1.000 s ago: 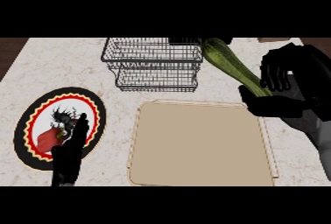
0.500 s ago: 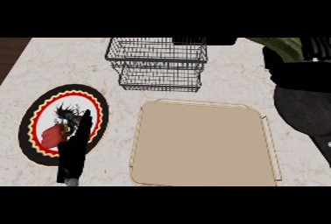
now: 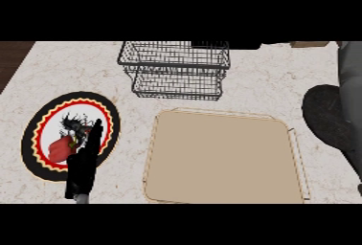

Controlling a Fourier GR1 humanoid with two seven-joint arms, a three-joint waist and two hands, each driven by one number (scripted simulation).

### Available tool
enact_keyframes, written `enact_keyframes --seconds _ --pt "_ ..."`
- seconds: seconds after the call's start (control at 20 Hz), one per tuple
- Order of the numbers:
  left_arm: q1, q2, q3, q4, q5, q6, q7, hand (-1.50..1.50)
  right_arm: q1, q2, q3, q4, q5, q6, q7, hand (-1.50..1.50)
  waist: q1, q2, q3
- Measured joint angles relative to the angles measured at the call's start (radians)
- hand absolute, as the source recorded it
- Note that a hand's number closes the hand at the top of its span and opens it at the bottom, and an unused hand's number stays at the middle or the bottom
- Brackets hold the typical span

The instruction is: Pick the squash from the tray and place it in the tiered basket

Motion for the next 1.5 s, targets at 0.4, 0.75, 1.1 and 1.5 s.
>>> enact_keyframes --seconds 0.4,0.75,1.1,1.5 --pt "-0.007 -0.007 0.003 -0.011 -0.013 -0.007 0.034 0.00 -0.097 0.084 0.025 0.289 0.072 -0.070 -0.162 1.50 0.006 0.003 0.001" --pt "-0.002 -0.013 0.011 -0.009 -0.022 -0.020 0.018 0.00 -0.166 0.173 0.050 0.533 0.152 -0.155 -0.262 1.50 0.008 0.004 0.000" --pt "0.005 -0.023 0.018 -0.009 -0.030 -0.027 0.006 0.00 -0.203 0.257 0.032 0.767 0.214 -0.288 -0.343 1.50 0.010 0.005 0.001" --pt "0.008 -0.019 0.030 -0.016 -0.026 -0.042 0.010 0.00 -0.187 0.340 -0.125 0.875 0.070 -0.377 -0.421 -1.50 0.011 0.007 0.002"
